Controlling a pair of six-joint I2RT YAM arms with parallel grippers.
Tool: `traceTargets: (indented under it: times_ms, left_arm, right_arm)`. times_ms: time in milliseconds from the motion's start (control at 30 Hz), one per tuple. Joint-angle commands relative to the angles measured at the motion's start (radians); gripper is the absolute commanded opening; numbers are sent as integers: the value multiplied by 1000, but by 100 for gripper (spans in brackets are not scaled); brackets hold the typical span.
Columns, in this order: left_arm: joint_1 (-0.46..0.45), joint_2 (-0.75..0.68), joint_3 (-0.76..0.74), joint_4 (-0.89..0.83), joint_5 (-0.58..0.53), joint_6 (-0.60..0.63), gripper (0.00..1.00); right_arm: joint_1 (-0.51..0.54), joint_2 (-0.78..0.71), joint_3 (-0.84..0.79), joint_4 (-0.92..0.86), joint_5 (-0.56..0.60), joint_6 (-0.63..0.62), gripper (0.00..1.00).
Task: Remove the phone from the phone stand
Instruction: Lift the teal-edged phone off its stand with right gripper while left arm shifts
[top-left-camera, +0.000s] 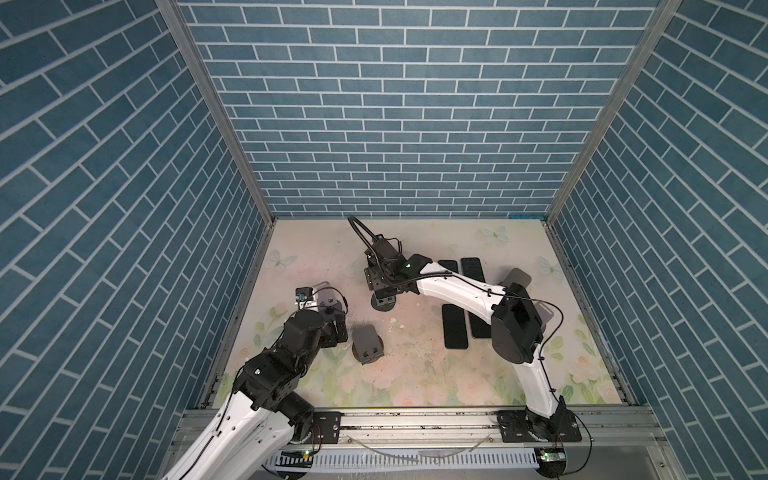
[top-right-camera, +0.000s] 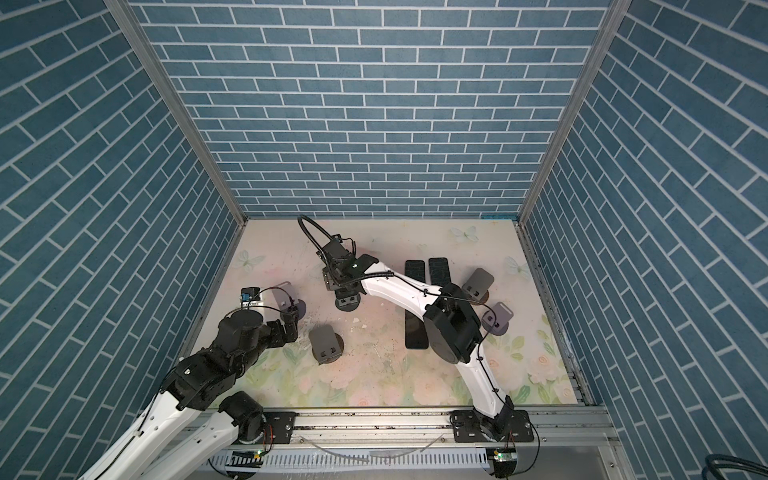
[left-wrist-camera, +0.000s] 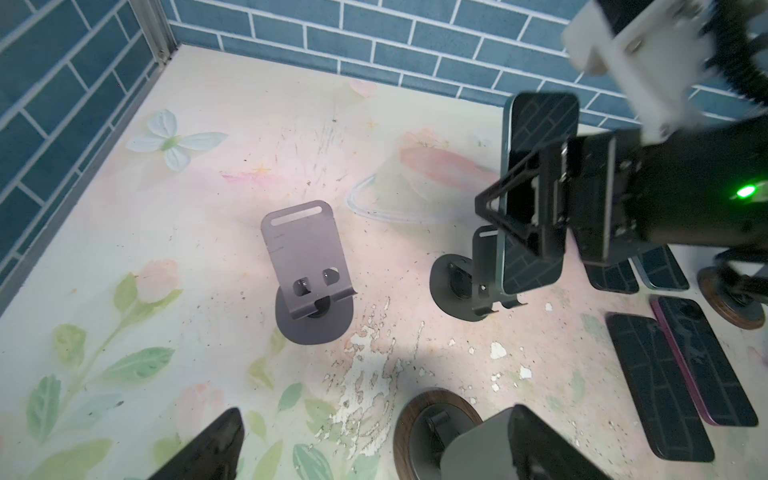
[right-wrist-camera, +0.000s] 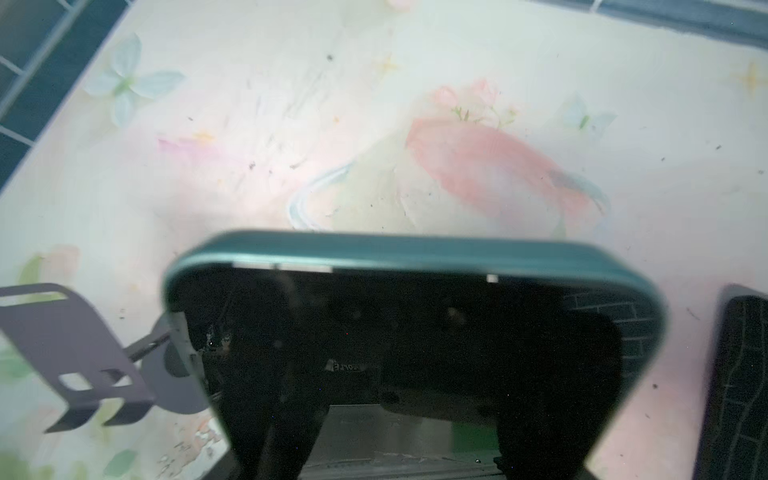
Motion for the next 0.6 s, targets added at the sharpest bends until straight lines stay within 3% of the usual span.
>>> traceTargets:
  times_ms: [0,567]
  left_arm:
    - [5,28,25,44,73,23,100]
    - [3,149,25,257,303,-2,100]
  right_arm:
    - [0,-121,-39,56,26,-43,63]
    - [-98,-306,-370,117,44,27,63]
